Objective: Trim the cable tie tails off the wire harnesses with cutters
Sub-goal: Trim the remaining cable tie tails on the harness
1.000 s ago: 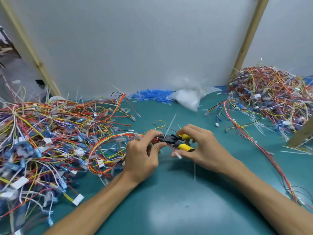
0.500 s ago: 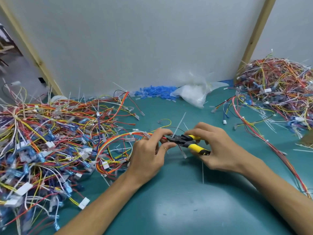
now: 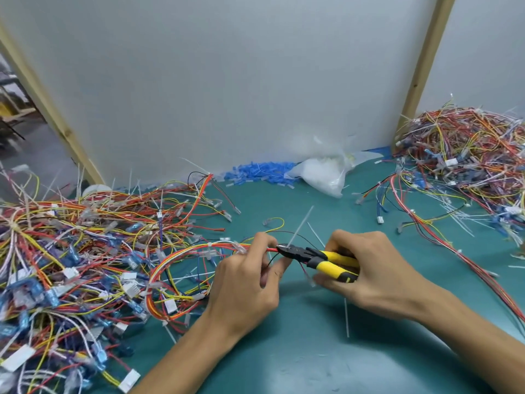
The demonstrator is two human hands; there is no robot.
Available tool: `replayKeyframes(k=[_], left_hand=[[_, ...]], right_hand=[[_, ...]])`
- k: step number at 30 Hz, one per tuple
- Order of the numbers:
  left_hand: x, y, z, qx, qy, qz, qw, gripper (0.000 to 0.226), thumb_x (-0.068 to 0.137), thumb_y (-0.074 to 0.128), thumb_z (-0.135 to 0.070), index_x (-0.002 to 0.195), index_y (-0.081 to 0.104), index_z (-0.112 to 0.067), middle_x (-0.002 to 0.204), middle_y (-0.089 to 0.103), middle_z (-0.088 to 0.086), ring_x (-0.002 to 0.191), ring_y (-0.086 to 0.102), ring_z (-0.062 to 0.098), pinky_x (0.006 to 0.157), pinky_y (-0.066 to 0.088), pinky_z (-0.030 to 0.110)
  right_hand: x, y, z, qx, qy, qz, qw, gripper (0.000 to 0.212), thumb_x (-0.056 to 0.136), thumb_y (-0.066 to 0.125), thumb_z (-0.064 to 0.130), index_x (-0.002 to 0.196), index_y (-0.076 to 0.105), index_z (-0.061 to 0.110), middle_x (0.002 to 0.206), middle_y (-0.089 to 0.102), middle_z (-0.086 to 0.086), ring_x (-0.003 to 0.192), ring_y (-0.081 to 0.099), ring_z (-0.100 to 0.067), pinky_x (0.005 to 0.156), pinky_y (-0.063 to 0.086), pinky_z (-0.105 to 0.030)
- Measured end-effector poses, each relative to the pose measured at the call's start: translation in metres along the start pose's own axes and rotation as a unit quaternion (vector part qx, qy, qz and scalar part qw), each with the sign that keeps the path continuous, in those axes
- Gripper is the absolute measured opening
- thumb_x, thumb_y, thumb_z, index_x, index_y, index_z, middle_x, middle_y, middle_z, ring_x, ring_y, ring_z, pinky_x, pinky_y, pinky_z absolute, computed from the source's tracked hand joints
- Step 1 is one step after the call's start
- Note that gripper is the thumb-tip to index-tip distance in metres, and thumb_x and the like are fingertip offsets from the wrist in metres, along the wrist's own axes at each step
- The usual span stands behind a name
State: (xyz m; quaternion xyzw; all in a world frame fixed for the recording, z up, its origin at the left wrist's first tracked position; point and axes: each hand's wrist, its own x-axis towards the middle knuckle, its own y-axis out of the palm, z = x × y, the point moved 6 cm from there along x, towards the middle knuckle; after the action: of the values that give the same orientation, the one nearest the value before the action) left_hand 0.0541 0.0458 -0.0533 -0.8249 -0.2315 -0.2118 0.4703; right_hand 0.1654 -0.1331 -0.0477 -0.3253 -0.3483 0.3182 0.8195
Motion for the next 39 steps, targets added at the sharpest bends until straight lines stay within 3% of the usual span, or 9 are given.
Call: replayKeyframes(k=[4, 8, 12, 17, 19, 22, 27, 31, 39], left_hand=[[0.002, 0.007, 0.000, 0.039, -0.023, 0.048, 0.998, 0.031, 0.104, 0.043, -0.052, 0.096, 0.050, -0.022, 0.057, 0.051, -0.007, 0.057, 0.051, 0.028, 0.054, 0.042, 0.041], [0.002, 0.010, 0.001, 0.079, -0.018, 0.076, 0.994, 0.053, 0.099, 0.020, -0.060, 0.096, 0.051, -0.018, 0.071, 0.065, 0.007, 0.074, 0.056, 0.043, 0.063, 0.045, 0.051], [0.004, 0.009, 0.001, 0.045, -0.008, 0.082, 0.996, 0.045, 0.107, 0.029, -0.053, 0.083, 0.046, -0.019, 0.057, 0.049, 0.003, 0.063, 0.048, 0.042, 0.057, 0.043, 0.052], [0.002, 0.011, 0.008, -0.024, -0.017, 0.075, 0.997, 0.044, 0.104, 0.032, -0.051, 0.080, 0.049, -0.018, 0.055, 0.050, 0.005, 0.060, 0.047, 0.038, 0.057, 0.042, 0.054], [0.000, 0.011, 0.011, -0.057, -0.031, 0.058, 0.996, 0.038, 0.105, 0.040, -0.042, 0.075, 0.042, -0.020, 0.054, 0.046, 0.005, 0.056, 0.043, 0.036, 0.054, 0.040, 0.054], [-0.001, 0.012, 0.010, -0.071, -0.025, 0.056, 0.996, 0.039, 0.104, 0.040, -0.047, 0.077, 0.044, -0.018, 0.054, 0.044, 0.003, 0.054, 0.040, 0.032, 0.050, 0.038, 0.050], [-0.002, 0.013, 0.009, -0.052, 0.001, 0.053, 0.997, 0.039, 0.103, 0.040, -0.044, 0.079, 0.052, -0.016, 0.052, 0.043, -0.002, 0.051, 0.039, 0.029, 0.047, 0.038, 0.045], [-0.002, 0.014, 0.012, -0.048, 0.001, 0.056, 0.997, 0.037, 0.101, 0.041, -0.040, 0.081, 0.057, -0.014, 0.052, 0.042, -0.004, 0.052, 0.040, 0.033, 0.046, 0.039, 0.047], [-0.003, 0.008, 0.005, -0.008, 0.021, 0.040, 0.999, 0.024, 0.101, 0.046, -0.038, 0.081, 0.044, -0.025, 0.052, 0.032, 0.001, 0.049, 0.032, 0.028, 0.042, 0.029, 0.039]], right_hand=[[0.001, 0.002, -0.006, 0.034, 0.067, 0.006, 0.997, 0.052, 0.068, 0.078, 0.074, 0.080, 0.059, 0.027, 0.065, 0.059, -0.001, 0.057, 0.040, -0.016, 0.052, 0.036, -0.032], [0.001, 0.004, -0.012, 0.084, 0.120, 0.020, 0.989, 0.048, 0.064, 0.083, 0.068, 0.080, 0.065, 0.026, 0.070, 0.070, -0.002, 0.065, 0.056, -0.028, 0.059, 0.048, -0.044], [0.000, 0.007, -0.016, 0.139, 0.151, 0.031, 0.978, 0.045, 0.063, 0.086, 0.063, 0.081, 0.068, 0.027, 0.072, 0.074, 0.000, 0.063, 0.064, -0.022, 0.058, 0.047, -0.034], [0.001, 0.013, -0.016, 0.225, 0.178, 0.052, 0.957, 0.045, 0.061, 0.089, 0.055, 0.081, 0.070, 0.021, 0.072, 0.074, -0.005, 0.059, 0.063, -0.012, 0.056, 0.044, -0.023], [0.000, 0.013, -0.013, 0.217, 0.166, 0.058, 0.960, 0.046, 0.061, 0.088, 0.059, 0.081, 0.069, 0.022, 0.071, 0.071, -0.004, 0.059, 0.057, -0.010, 0.057, 0.041, -0.026], [0.000, 0.004, -0.008, 0.094, 0.084, 0.052, 0.991, 0.046, 0.070, 0.084, 0.063, 0.083, 0.061, 0.025, 0.068, 0.060, 0.001, 0.057, 0.040, -0.007, 0.054, 0.033, -0.025], [0.002, -0.004, -0.003, 0.006, -0.004, 0.038, 0.999, 0.033, 0.081, 0.078, 0.052, 0.090, 0.055, 0.031, 0.080, 0.058, 0.010, 0.073, 0.054, -0.014, 0.061, 0.044, -0.024], [0.001, -0.001, 0.001, -0.010, -0.032, 0.039, 0.999, 0.028, 0.085, 0.072, 0.049, 0.097, 0.055, 0.032, 0.088, 0.055, 0.015, 0.084, 0.057, -0.010, 0.069, 0.041, -0.018], [0.002, -0.011, 0.004, -0.035, -0.058, 0.067, 0.995, 0.030, 0.085, 0.080, 0.045, 0.106, 0.066, 0.029, 0.097, 0.055, 0.016, 0.092, 0.058, -0.009, 0.076, 0.041, -0.015]])
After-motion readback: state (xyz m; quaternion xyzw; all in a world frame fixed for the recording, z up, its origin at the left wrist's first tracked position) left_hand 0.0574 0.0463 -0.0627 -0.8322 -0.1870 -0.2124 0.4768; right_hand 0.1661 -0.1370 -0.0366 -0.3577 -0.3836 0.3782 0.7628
